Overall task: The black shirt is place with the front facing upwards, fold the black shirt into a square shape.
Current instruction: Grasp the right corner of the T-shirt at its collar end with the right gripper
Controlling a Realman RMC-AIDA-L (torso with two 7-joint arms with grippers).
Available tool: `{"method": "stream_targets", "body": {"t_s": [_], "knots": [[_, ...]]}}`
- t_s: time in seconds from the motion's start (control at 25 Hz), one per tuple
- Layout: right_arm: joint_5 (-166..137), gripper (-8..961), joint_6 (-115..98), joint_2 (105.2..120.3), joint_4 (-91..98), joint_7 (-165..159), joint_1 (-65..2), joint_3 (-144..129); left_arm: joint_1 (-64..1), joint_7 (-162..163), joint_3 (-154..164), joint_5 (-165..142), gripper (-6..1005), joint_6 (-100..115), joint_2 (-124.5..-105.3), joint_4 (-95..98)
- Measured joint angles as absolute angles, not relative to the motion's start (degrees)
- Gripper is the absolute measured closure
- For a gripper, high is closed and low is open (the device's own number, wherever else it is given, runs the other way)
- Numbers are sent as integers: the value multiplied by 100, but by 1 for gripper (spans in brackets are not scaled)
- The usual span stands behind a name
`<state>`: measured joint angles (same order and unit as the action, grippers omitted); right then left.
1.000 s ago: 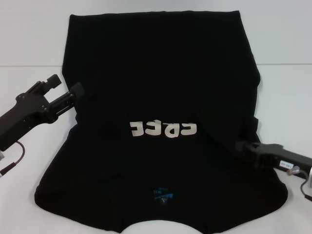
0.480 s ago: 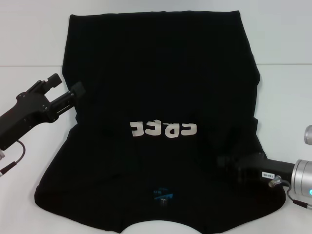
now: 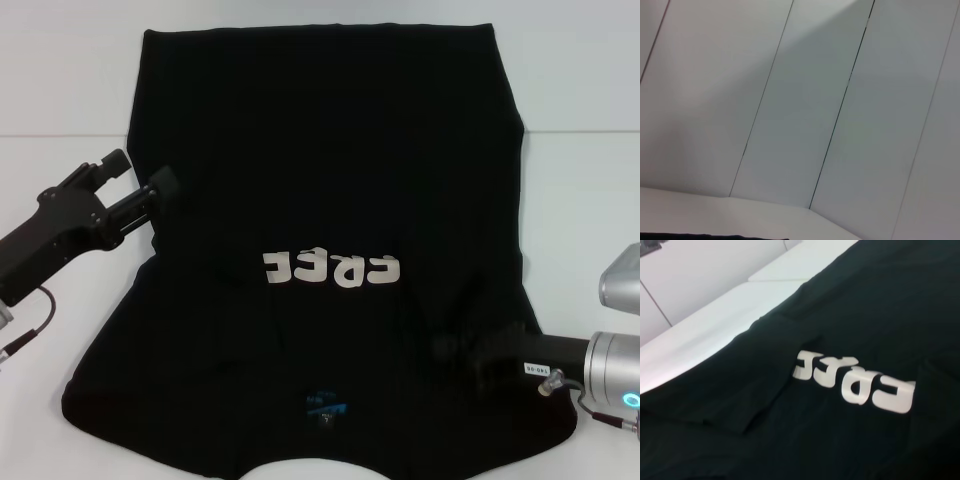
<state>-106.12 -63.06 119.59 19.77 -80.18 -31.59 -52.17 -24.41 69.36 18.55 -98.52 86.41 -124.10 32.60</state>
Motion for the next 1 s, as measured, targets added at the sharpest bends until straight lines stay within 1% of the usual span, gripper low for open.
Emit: {"method": "stream_targets", "body": {"t_s": [0.72,1.0], "knots": [[-10600,925,-6569,11952,2050,-8168,-3000,-4805,-2295,6686,1609,-9651,121,8639,-12436,3085],[-10586,909,-6810,11898,2057,-8603,-3049,-4758,-2308,6273,1525,-9641,121,8340,-12427,2971]]}}
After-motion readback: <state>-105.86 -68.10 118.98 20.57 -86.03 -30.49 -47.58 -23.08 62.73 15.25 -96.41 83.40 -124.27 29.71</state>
